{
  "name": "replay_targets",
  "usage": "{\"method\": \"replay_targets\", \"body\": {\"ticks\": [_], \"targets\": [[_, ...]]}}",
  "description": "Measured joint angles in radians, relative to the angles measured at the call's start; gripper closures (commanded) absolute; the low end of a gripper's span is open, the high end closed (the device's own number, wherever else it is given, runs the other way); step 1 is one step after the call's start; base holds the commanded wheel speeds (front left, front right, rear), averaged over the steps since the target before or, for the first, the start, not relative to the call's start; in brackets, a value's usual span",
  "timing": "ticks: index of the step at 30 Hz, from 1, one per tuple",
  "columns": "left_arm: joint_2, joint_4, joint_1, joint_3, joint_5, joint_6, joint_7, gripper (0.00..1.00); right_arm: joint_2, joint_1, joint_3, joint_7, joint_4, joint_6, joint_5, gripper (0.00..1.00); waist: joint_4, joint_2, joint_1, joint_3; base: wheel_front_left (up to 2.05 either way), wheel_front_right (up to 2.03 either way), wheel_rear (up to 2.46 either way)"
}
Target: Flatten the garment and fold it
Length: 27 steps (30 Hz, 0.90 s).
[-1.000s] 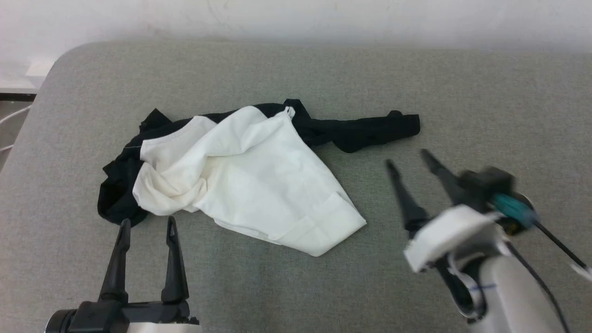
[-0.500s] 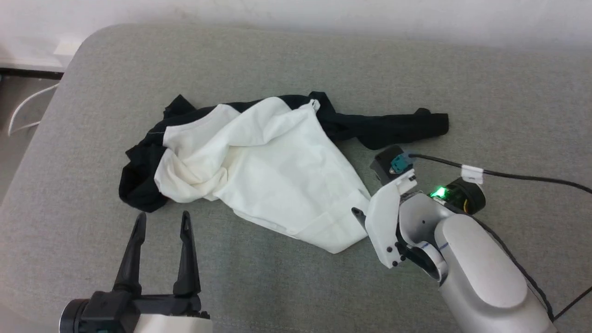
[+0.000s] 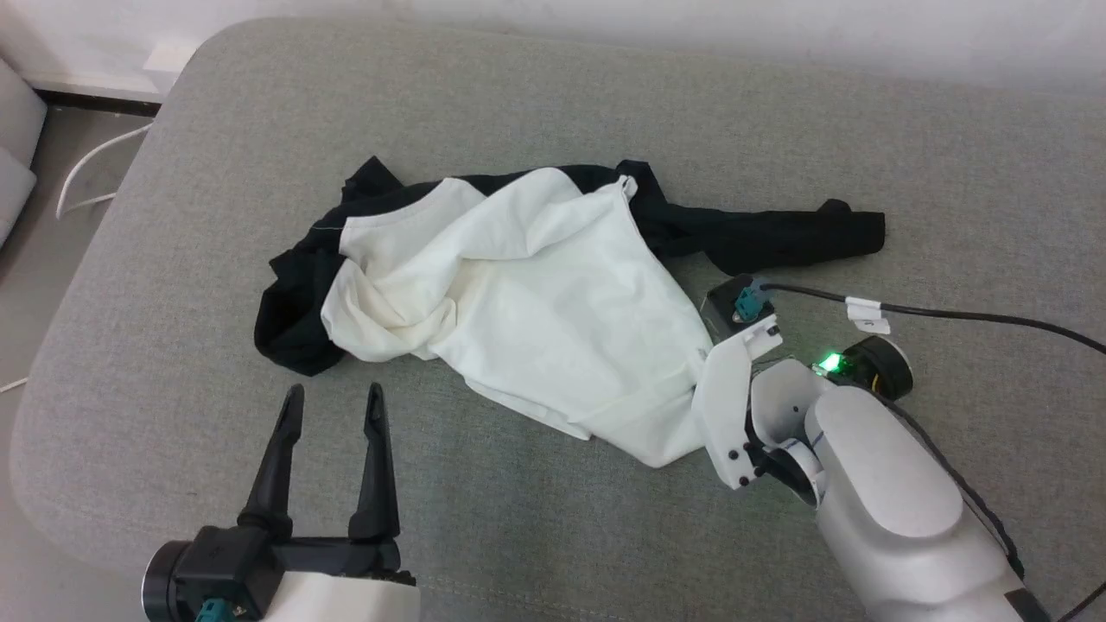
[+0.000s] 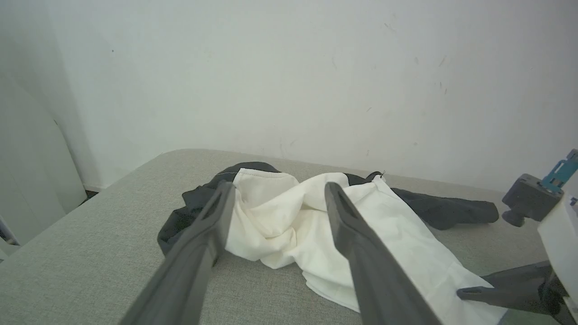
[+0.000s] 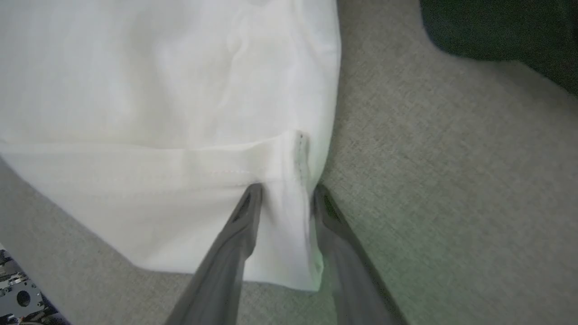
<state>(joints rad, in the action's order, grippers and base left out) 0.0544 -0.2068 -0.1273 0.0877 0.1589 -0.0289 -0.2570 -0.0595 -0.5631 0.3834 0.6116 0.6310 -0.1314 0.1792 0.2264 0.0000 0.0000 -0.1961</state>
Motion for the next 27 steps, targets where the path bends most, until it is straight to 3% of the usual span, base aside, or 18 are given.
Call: {"method": "replay_targets", "body": {"ticks": [6, 10, 14, 18, 23, 27], "targets": [[0.000, 0.010, 0.007, -0.003, 0.001, 0.000, 0.000, 0.00, 0.012, -0.019, -0.035, -0.078, 0.052, -0.002, 0.002, 1.00, 0.002, 0.0000, 0.0001, 0.005, 0.00, 0.00, 0.00], [-0.001, 0.013, 0.006, -0.004, -0.001, 0.003, 0.000, 0.00, 0.011, -0.041, -0.112, -0.137, 0.045, -0.001, 0.054, 1.00, -0.011, 0.0000, 0.0001, 0.024, 0.00, 0.00, 0.00], [-0.001, 0.016, 0.001, -0.004, -0.002, 0.011, 0.000, 0.00, -0.018, -0.063, -0.240, -0.176, -0.019, -0.001, 0.099, 1.00, -0.026, 0.0000, 0.0001, 0.047, 0.00, 0.00, 0.00], [-0.001, 0.018, -0.029, -0.006, -0.002, 0.011, 0.000, 0.00, -0.107, -0.016, -0.389, -0.169, -0.115, -0.001, 0.114, 1.00, -0.053, 0.0000, 0.0000, 0.065, 0.00, 0.00, 0.00], [-0.002, 0.020, -0.037, -0.005, -0.004, 0.020, 0.000, 0.00, -0.186, 0.202, -0.625, -0.126, -0.245, -0.001, 0.069, 1.00, -0.094, 0.0000, 0.0000, 0.074, 0.00, 0.00, 0.00], [-0.002, 0.020, -0.036, -0.005, -0.004, 0.029, 0.000, 0.00, -0.160, 0.405, -0.829, -0.109, -0.326, -0.001, -0.002, 1.00, -0.114, 0.0000, -0.0001, 0.063, 0.00, 0.00, 0.00]]}}
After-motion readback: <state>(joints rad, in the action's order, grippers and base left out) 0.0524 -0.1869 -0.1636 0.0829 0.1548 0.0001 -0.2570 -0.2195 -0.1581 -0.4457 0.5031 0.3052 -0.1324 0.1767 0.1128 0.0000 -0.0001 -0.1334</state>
